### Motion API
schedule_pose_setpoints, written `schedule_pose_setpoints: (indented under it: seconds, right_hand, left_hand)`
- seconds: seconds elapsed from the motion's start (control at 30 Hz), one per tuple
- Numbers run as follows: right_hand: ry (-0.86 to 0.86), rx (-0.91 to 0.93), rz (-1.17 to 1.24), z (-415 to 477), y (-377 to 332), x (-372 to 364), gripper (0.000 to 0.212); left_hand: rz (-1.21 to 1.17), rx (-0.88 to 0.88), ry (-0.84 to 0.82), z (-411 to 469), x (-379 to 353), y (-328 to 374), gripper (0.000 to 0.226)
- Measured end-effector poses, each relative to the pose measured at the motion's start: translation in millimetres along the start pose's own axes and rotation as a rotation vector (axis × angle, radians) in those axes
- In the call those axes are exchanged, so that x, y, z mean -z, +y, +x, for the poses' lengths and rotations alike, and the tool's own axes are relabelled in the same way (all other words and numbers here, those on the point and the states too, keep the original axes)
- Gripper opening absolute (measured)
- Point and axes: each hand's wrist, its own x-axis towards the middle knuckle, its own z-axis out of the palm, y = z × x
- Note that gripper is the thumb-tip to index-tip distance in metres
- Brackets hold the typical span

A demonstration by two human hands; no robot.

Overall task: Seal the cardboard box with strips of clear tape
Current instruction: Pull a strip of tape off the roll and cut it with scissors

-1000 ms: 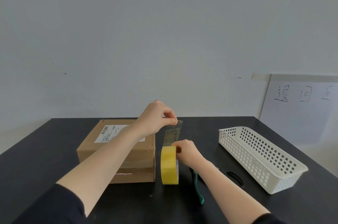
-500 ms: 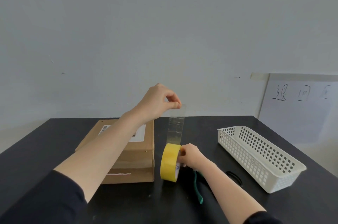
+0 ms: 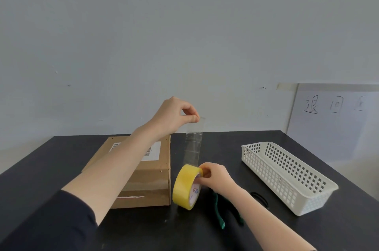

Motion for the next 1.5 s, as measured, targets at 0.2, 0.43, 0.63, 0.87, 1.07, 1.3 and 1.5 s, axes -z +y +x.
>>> schedule_pose_setpoints:
  seconds: [0.2,0.43,0.63,0.87,1.07,1.3,1.5]
  right_hand:
    - [0.308,0.345,-0.213,-14.4,-2.2,-0.1,0.041]
    - [0.431,0.500,-0.347,-13.9,-6.6,-4.5,0.025]
    - [0.376,0.332,-0.178,-10.7,-6.1,-1.9,0.017]
    - [0.264,0.153,-0.023,-0.6,-6.8,-2.7,0.012]
    - [0.185,0.085,-0.047,9.0,-12.3,1.0,0.013]
    - [0.108,0.050,-0.113,17.6,-14.8,7.2,0.010]
    - [0.063,0.002,-0.113,19.0,-8.0,9.2,0.009]
  left_hand:
    - [0.001,0.005,-0.002,-1.4,0.3,1.6,0.005]
    - [0.029,0.013,-0.011,-1.9,4.5,0.5,0.005]
    - [0.044,0.000,-0.011,-4.4,6.3,-5.5,0.008]
    - [0.027,-0.008,-0.018,-5.7,-1.1,-11.3,0.006]
    - [0.009,0.007,0.005,-5.0,-2.4,-12.3,0.005]
    - [0.014,-0.015,0.056,2.1,12.5,-1.1,0.003]
    - [0.049,-0.083,0.083,12.9,34.8,8.2,0.009]
